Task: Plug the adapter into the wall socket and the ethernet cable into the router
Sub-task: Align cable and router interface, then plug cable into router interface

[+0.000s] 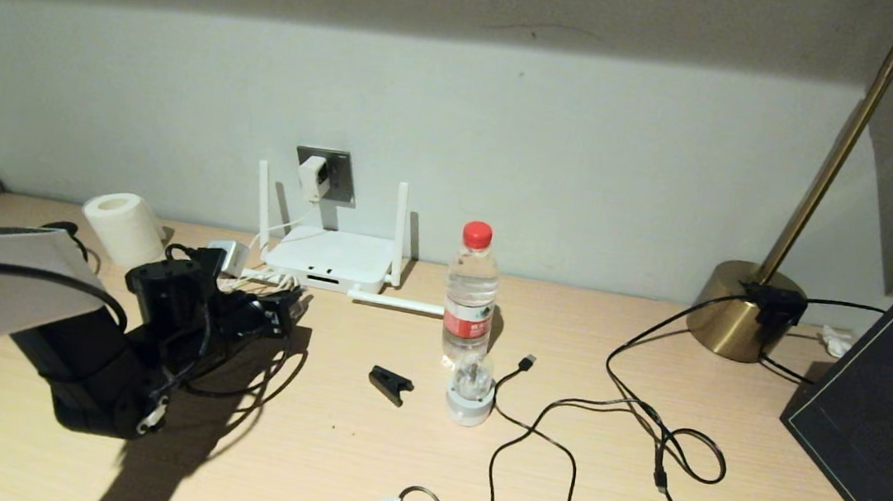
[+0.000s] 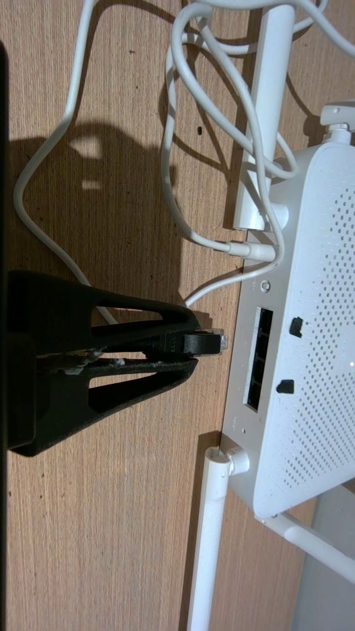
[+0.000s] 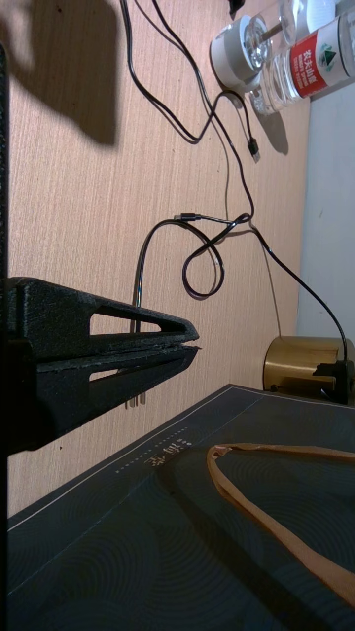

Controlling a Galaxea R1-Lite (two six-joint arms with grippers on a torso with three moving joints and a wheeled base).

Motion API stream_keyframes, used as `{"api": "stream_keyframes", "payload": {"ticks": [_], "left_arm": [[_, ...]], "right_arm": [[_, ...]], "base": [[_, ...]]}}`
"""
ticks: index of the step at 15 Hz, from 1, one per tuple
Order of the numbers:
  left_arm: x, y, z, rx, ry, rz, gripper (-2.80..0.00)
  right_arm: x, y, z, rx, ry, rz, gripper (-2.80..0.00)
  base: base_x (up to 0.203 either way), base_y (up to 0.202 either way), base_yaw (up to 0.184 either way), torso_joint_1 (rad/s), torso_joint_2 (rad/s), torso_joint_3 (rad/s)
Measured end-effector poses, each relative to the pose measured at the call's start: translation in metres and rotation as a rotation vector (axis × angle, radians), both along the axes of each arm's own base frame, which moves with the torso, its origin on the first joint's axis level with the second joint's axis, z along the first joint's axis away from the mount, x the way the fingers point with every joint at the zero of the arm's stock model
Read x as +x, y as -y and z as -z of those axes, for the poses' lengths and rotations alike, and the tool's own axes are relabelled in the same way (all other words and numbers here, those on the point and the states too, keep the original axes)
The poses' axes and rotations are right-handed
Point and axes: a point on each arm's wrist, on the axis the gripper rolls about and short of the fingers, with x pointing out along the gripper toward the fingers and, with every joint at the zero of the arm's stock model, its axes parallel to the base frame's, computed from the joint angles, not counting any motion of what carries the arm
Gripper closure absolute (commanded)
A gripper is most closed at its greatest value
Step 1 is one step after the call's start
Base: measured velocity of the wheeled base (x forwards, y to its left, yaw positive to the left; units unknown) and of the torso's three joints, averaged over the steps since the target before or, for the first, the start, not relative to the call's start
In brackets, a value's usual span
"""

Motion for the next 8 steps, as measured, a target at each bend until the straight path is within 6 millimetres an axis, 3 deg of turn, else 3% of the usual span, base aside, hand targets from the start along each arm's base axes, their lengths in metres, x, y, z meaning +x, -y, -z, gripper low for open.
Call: {"api": "stream_keyframes", "payload": {"ticks": [8], "left_arm": [[0.0082, 0.0012, 0.0038, 0.0, 0.008, 0.002, 0.0]], "right_arm": [[0.0, 0.0, 0.0, 0.0, 0.0, 0.0, 0.0]], "base": [[0.0, 0.0, 0.0, 0.0, 0.0, 0.0]]}}
